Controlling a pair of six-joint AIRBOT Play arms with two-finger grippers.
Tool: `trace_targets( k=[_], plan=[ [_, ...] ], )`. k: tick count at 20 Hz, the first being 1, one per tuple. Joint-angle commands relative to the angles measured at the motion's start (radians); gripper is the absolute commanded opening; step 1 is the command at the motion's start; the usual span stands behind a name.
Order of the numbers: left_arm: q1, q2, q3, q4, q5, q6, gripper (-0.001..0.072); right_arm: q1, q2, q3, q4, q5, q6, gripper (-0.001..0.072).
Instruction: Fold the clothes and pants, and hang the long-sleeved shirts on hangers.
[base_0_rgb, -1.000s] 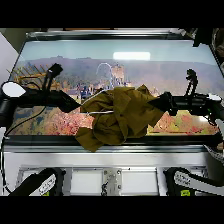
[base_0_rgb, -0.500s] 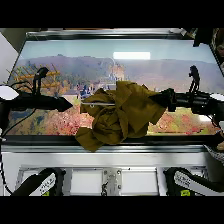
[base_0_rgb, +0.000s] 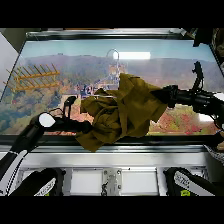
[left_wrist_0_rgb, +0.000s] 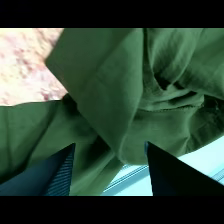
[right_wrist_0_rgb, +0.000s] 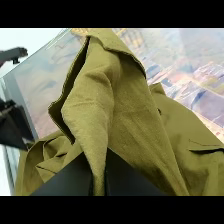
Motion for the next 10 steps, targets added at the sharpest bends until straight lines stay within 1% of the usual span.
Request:
trace_targets(
  k=[1,2,5,6,7,9,10],
  plan=[
    [-0.12,-0.05,-0.04,-0.001,0.11,-0.068,0.0449,0.001,0.002,0.001,0.001,-0.005,0.014,0.0008],
    [-0.134,-0.081,-0.04,0.0,0.121,-0.068,0.0436,0.001,0.002,0.001,0.002,-0.005,0.014,0.0008],
    [-0.124,-0.157,-0.04,-0.001,0.119,-0.067,0.0032,0.001,0.011,0.001,0.061,0.005,0.014,0.0009],
    [-0.098,-0.16,-0.039,0.0,0.112,-0.066,0.0014,0.001,0.025,0.001,0.09,0.005,0.014,0.0008],
    [-0.053,-0.148,-0.03,0.003,0.095,-0.066,0.0014,0.0,0.043,0.001,0.108,0.005,0.026,0.0008],
    [0.064,-0.102,0.019,0.01,0.054,-0.061,0.0014,0.0,0.085,0.002,0.109,0.01,0.064,0.0008],
    [0.137,-0.072,0.056,0.01,0.029,-0.056,0.0013,0.0,0.104,0.002,0.109,0.035,0.076,0.0008]
  ],
)
